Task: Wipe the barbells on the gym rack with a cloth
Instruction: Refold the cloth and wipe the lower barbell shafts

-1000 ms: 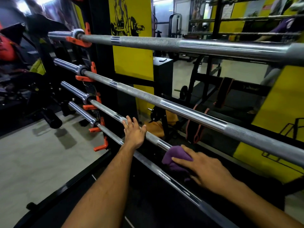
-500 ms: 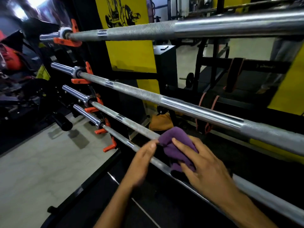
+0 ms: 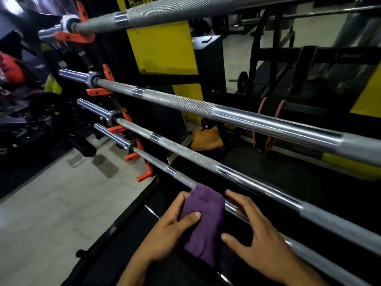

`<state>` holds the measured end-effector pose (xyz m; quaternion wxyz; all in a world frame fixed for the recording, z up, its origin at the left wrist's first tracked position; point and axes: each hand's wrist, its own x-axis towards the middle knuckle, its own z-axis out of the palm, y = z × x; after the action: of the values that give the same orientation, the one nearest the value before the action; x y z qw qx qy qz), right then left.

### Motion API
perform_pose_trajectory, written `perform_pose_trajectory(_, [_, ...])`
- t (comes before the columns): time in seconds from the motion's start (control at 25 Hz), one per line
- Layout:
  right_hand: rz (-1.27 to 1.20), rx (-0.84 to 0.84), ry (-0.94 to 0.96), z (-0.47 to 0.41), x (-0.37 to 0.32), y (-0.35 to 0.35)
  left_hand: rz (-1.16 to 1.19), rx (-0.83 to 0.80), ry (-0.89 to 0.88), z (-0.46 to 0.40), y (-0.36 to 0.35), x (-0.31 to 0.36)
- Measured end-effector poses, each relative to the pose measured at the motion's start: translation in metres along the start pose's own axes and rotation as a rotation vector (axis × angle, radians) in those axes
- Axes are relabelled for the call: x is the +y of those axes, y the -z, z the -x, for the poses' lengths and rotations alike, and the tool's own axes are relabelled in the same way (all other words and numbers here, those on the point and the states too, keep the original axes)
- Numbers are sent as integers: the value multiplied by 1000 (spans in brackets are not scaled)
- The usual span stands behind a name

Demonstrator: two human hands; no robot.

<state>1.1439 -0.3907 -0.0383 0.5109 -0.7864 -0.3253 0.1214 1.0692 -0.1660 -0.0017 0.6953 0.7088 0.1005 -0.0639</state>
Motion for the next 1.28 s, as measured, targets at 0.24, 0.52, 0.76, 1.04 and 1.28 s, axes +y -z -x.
perform_pose_trajectory(0.24, [-350,-161,-218,-11,6,-10,-270,-371,-34,-33,4,4])
perform_pose_trajectory(0.52, [-1221,607,-693,26,2,-29,-745,-93,-672,-102,47,17])
perform_pose_trajectory(0.76, [-1471,1206,-454,21,-10,-26,-1278,201,-658,-181,101,4])
perform_pose_trajectory(1.04, [-1681,1387,-110,-43,-31,-17,-1372,273,-710,-189,111,-2])
perform_pose_trajectory(1.28, [-1840,1234,-259,-127,-59,-67,-1349,328,-638,-189,118,-7])
